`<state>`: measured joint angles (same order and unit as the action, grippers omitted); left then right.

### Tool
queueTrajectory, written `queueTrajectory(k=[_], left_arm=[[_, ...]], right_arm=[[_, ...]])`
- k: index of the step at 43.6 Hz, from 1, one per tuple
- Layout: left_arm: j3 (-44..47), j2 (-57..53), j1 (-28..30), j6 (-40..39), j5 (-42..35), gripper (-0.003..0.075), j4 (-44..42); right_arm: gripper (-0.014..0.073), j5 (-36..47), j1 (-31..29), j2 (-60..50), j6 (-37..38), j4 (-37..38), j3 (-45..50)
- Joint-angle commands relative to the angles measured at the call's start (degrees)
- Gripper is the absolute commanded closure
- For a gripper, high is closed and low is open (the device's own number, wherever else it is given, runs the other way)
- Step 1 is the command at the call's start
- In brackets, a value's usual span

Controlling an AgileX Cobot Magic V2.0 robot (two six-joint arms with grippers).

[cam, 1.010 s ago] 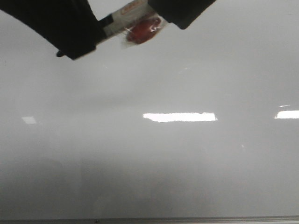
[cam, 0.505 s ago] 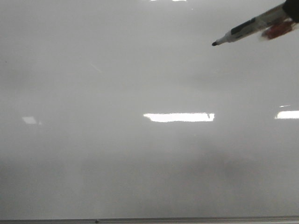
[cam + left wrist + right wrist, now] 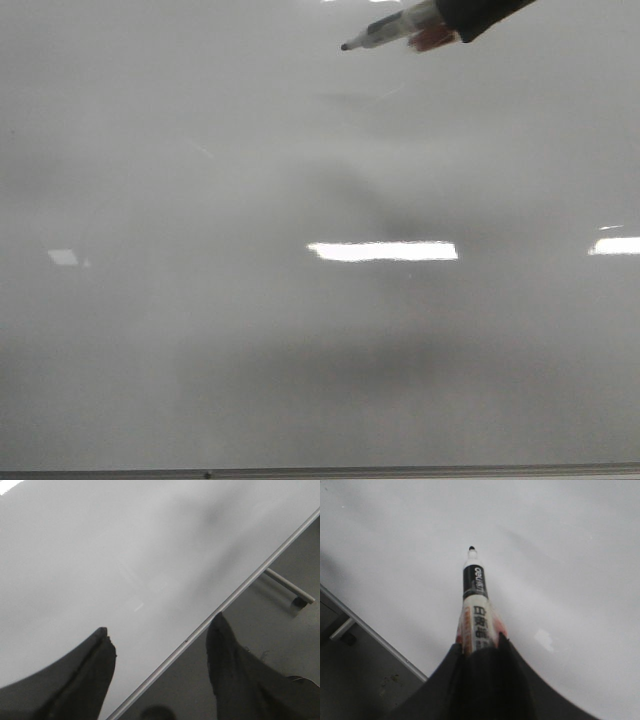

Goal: Write number 7 on whiteboard

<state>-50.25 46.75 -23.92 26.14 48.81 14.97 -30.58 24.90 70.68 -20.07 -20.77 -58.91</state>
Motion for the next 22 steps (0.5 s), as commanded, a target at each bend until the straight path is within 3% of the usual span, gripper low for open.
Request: queueTrajectory(k=[1, 22], left_arm=[[-1.49, -0.52, 0.20, -0.49, -3.86, 0.0321, 1.52], [-1.49, -0.52, 0.20, -0.49, -3.86, 0.0321, 1.52]], right_arm=[[0.0650, 4.03, 0.01, 1.45, -0.04, -1.33, -4.12], [0.0650, 9.24, -0.09, 10.15, 0.75, -1.33, -6.96]])
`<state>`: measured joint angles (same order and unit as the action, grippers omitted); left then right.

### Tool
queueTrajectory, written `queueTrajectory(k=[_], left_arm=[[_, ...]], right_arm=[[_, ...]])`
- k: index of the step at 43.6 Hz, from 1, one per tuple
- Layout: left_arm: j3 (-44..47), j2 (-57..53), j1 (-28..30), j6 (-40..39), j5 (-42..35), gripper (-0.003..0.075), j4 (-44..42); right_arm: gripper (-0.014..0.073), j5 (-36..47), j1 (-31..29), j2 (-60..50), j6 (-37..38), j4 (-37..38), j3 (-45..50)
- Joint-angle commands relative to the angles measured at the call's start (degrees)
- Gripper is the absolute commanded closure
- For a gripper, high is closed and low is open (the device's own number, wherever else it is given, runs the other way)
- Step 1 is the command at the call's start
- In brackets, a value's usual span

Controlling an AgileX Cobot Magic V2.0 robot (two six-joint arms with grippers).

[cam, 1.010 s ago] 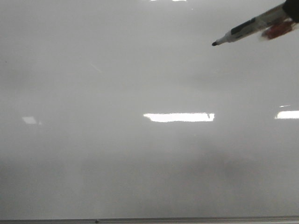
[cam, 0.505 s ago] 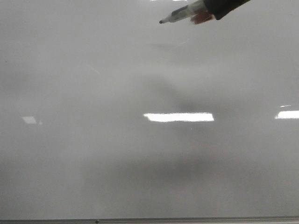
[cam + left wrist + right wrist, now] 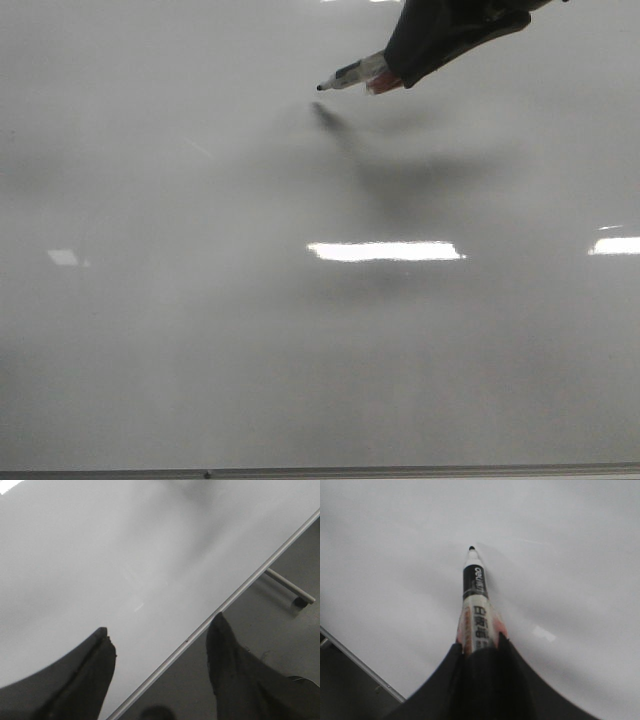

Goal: Write number 7 on whiteboard

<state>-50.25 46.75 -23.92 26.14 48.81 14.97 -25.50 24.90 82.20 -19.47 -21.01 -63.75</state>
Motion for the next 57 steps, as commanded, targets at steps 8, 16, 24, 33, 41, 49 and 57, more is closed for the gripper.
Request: queueTrajectory(k=[8, 16, 24, 33, 41, 49, 57], left_arm=[[-1.49, -0.52, 0.20, -0.49, -3.98, 0.0321, 1.52], [-1.49, -0.52, 0.20, -0.49, -5.20, 0.0321, 1.52], [-1.49, -0.52, 0.20, -0.49, -5.43, 0.0321, 1.52], [-1.49, -0.52, 0.20, -0.49, -5.45, 0.0321, 1.52], [-1.49, -0.52, 0.20, -0.25, -6.08, 0.0321, 1.52], [-1.49, -0.52, 0.20, 0.35, -6.21, 0.0321, 1.52], [-2.44, 1.57, 0.20, 10.81, -2.20, 0.0269, 6.85]], right_arm=[[0.0650, 3.80, -1.85, -0.62, 0.14, -1.09, -2.12], [0.0650, -1.67, -7.91, -2.51, 0.14, -0.88, -2.12], [0.0650, -3.61, -8.73, -3.35, -0.32, 0.22, -2.12], [0.0650, -6.14, -7.60, -2.69, -1.19, 0.22, -1.13], [0.0650, -10.26, -3.59, 1.80, -1.97, 0.22, 1.98], [0.0650, -8.75, -1.21, 0.81, -1.97, 0.16, 2.25], [0.0650, -15.26, 2.36, -6.86, -9.12, 0.16, 2.33]])
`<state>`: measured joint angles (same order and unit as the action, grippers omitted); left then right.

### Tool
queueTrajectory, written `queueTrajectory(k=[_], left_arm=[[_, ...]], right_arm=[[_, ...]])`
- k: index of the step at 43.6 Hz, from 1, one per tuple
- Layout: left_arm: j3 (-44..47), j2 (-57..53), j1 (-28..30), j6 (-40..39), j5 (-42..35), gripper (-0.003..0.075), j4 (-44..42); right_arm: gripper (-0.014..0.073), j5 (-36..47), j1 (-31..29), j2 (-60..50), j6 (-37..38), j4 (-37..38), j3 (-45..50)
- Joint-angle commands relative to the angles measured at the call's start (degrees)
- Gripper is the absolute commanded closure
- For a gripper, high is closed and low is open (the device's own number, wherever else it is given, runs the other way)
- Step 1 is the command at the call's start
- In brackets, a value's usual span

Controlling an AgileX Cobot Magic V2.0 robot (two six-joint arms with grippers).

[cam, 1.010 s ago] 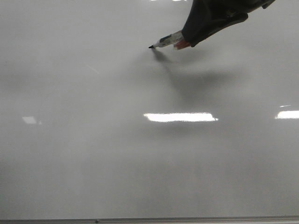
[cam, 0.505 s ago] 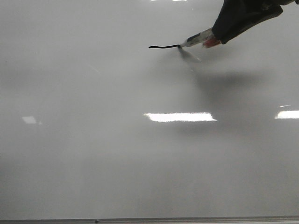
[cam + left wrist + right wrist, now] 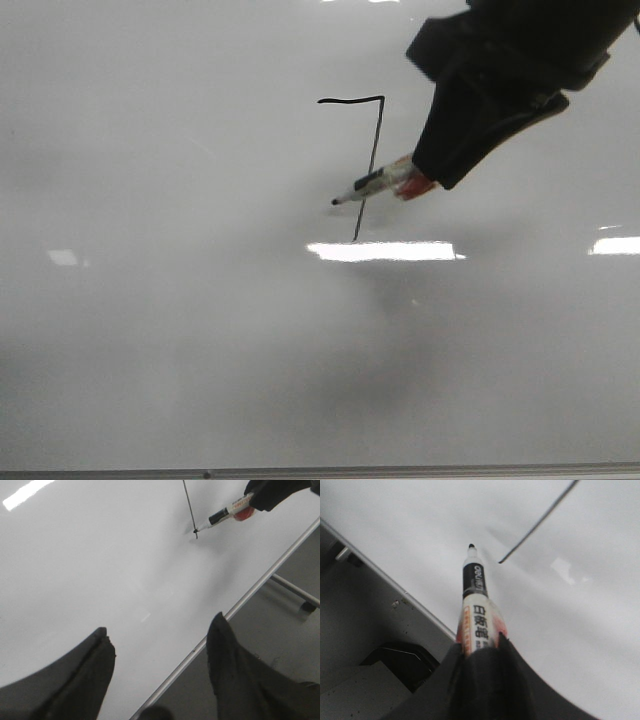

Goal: Write number 7 on whiteboard

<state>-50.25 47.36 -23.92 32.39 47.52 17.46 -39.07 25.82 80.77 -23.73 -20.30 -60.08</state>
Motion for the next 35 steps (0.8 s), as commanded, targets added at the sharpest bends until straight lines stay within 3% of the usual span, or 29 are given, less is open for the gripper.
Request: queueTrajectory(k=[1, 5, 13, 25, 35], left_arm=[[-2.76, 1.36, 0.20, 6.17, 0.23, 0.0248, 6.22], [-3.81, 3.73, -1.40, 13.45, 2.70, 0.0171, 11.81], [-5.62, 9.56, -8.52, 23.50, 3.81, 0.0166, 18.14], [-11.99, 20.65, -19.66, 23.98, -0.70, 0.0178, 18.37], [-17.23, 29.00, -24.30, 23.98, -1.40, 0.0178, 18.62]], right_arm=[[0.0650, -2.91, 2.11, -6.77, -6.49, -0.55, -1.35], [0.0650, -8.54, 4.14, -10.98, -13.62, -0.55, -1.35], [0.0650, -16.24, 6.79, -18.51, -22.35, -4.13, -1.35], [0.0650, -19.20, 6.98, -21.63, -24.74, -6.45, -1.35], [0.0650, -19.21, 6.98, -21.63, -24.79, -6.50, -1.35]])
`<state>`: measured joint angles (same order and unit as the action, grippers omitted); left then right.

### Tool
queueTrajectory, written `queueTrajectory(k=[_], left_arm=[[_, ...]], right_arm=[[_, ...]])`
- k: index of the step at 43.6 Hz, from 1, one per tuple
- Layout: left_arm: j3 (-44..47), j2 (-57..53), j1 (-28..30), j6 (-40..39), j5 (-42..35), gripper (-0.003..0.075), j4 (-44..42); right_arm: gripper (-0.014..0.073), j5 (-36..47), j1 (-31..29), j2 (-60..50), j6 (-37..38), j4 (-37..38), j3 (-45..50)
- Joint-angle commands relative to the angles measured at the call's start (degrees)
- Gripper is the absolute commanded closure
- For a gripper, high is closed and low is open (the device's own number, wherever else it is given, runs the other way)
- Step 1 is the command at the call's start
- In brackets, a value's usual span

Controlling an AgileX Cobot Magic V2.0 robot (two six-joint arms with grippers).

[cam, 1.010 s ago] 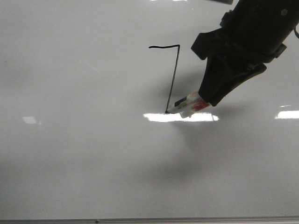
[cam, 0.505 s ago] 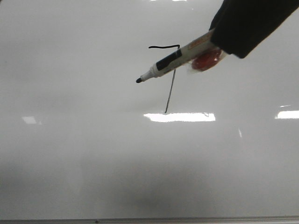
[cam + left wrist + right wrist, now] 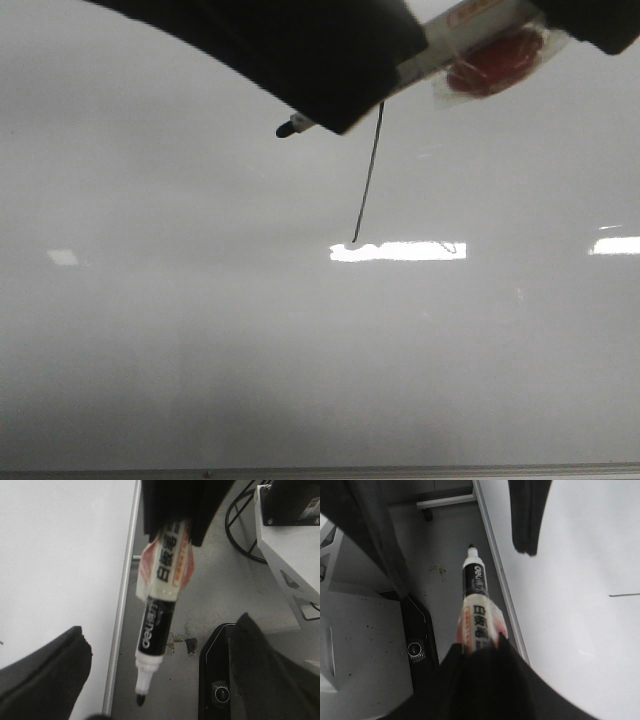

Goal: Write number 7 on whiteboard

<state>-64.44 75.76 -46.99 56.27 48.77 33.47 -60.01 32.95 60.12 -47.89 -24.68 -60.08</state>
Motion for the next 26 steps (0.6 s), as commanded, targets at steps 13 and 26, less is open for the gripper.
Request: queueTrajectory(k=[13, 26], left_arm=[[-4.25, 3.11, -1.96, 0.10, -2.16, 0.0368, 2.90], [-4.25, 3.11, -1.96, 0.10, -1.31, 0.0638, 0.73]], right_arm=[[0.0650, 1.77, -0.15, -0.97, -0.62, -2.12, -1.22], [0.0639, 1.77, -0.15, -0.97, -0.62, -2.12, -1.23]])
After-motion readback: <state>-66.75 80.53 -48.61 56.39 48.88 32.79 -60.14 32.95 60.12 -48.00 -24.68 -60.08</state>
